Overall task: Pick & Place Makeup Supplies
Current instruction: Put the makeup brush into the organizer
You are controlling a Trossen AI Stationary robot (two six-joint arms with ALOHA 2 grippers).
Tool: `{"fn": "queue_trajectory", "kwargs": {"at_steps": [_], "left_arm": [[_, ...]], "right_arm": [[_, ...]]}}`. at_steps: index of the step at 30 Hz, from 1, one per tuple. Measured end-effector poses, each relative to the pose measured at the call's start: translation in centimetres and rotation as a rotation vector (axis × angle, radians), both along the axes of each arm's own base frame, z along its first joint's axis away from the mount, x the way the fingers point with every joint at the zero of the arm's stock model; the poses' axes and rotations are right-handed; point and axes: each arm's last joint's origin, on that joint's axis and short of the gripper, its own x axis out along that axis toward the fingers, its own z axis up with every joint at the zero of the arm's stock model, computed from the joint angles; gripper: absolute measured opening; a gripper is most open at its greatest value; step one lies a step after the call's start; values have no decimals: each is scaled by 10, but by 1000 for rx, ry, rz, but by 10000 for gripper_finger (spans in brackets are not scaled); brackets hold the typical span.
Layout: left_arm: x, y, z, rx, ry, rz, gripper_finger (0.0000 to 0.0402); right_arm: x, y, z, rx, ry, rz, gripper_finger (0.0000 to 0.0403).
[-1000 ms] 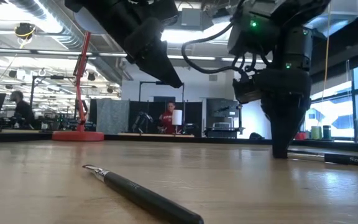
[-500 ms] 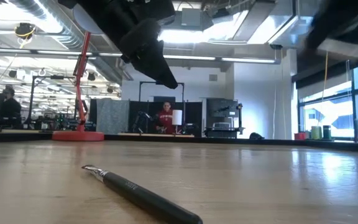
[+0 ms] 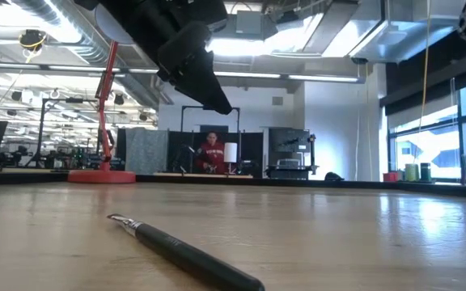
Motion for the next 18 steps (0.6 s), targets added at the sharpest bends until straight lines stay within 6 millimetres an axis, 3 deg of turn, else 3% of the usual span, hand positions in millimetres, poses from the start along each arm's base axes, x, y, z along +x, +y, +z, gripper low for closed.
{"fn": "queue_trajectory", "kwargs": {"at_steps": [8,13,18], "left_arm": [[-4,-5,-3,-14,29,15,134],[-4,-5,-3,-10,25,24,134],[-4,-4,-2,9,11,62,134]], "right_arm": [[-11,16,-56,-42,-13,53,5],[-13,20,-67,18,-25,56,35],[-14,24,-67,147,103,118,81]]}}
